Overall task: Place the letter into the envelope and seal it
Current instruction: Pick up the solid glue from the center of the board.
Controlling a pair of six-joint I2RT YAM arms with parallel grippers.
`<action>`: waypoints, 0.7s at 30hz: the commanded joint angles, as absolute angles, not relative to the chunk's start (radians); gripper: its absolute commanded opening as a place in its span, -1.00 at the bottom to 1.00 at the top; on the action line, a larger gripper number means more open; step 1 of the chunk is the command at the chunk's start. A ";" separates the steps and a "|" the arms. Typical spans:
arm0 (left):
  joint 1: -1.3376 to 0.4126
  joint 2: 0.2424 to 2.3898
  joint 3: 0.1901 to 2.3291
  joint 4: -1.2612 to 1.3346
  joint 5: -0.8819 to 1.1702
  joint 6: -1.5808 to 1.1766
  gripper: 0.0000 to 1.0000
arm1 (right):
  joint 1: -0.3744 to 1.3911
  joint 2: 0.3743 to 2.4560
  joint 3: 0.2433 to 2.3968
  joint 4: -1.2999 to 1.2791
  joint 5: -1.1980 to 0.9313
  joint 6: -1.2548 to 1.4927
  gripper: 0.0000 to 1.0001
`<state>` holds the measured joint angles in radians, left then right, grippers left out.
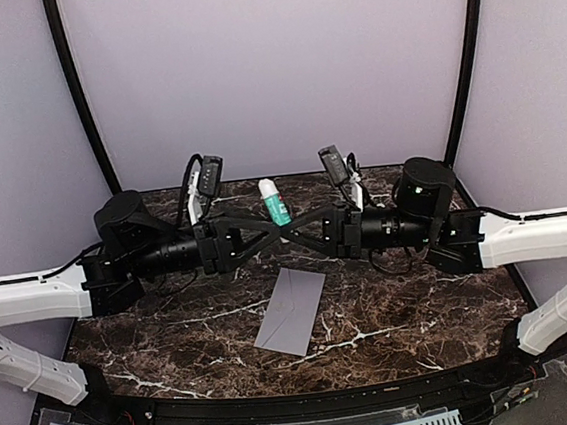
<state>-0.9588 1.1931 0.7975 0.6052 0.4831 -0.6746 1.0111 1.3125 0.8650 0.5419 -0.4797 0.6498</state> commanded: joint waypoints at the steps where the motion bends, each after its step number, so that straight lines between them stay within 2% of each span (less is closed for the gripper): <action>1: -0.966 1.209 0.827 0.727 0.489 -0.651 0.45 | 1.038 1.319 0.863 0.701 -0.589 0.658 -0.70; 8: -0.969 1.229 0.821 0.831 0.503 -0.696 0.40 | 1.040 1.337 0.866 0.719 -0.625 0.666 -0.71; 13: -0.969 1.235 0.827 0.849 0.517 -0.711 0.22 | 1.041 1.349 0.881 0.705 -0.630 0.660 -0.73; 19: -0.970 1.238 0.826 0.857 0.530 -0.725 -0.40 | 1.041 1.359 0.885 0.703 -0.626 0.666 -0.74; 20: -0.970 1.237 0.826 0.857 0.530 -0.729 -0.56 | 1.041 1.357 0.884 0.703 -0.625 0.669 -0.72; 21: -0.970 1.237 0.826 0.857 0.534 -0.729 -0.63 | 1.041 1.355 0.883 0.703 -0.622 0.669 -0.67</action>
<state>-0.9653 1.2434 0.8024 0.8108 0.5056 -0.7216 1.0336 1.3552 0.8654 0.6613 -0.6212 0.6651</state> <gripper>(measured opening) 0.249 0.197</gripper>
